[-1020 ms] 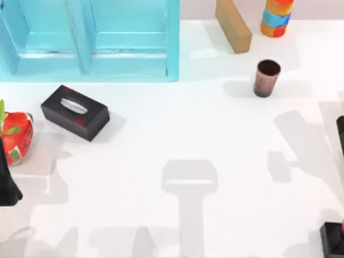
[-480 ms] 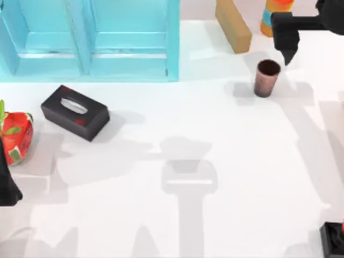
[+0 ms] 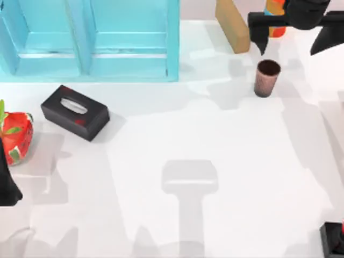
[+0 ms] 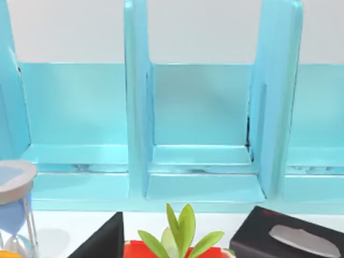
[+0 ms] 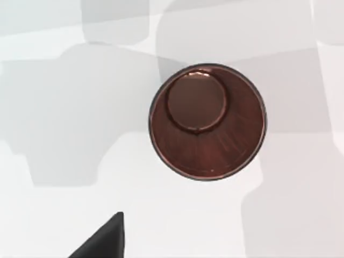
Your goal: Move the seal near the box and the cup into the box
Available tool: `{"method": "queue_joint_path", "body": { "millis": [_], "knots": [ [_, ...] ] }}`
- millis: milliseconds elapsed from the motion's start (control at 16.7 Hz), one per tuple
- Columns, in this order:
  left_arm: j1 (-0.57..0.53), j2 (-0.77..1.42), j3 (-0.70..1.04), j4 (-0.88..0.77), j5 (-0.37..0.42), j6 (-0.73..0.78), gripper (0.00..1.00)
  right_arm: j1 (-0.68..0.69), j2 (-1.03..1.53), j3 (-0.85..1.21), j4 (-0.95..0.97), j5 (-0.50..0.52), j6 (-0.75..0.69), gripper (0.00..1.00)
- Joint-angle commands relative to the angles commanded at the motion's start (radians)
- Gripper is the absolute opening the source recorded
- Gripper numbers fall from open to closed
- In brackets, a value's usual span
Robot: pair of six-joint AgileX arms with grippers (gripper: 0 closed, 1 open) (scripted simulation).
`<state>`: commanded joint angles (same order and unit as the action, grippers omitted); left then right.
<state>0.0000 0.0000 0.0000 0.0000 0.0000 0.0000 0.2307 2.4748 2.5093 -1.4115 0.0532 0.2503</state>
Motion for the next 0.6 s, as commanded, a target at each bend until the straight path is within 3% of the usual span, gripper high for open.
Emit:
{"method": "queue_joint_path", "body": {
  "millis": [600],
  "knots": [
    [0.000, 0.000, 0.000, 0.000, 0.000, 0.000, 1.00, -0.006, 0.049, 0.005, 0.041, 0.002, -0.005, 1.00]
  ]
}}
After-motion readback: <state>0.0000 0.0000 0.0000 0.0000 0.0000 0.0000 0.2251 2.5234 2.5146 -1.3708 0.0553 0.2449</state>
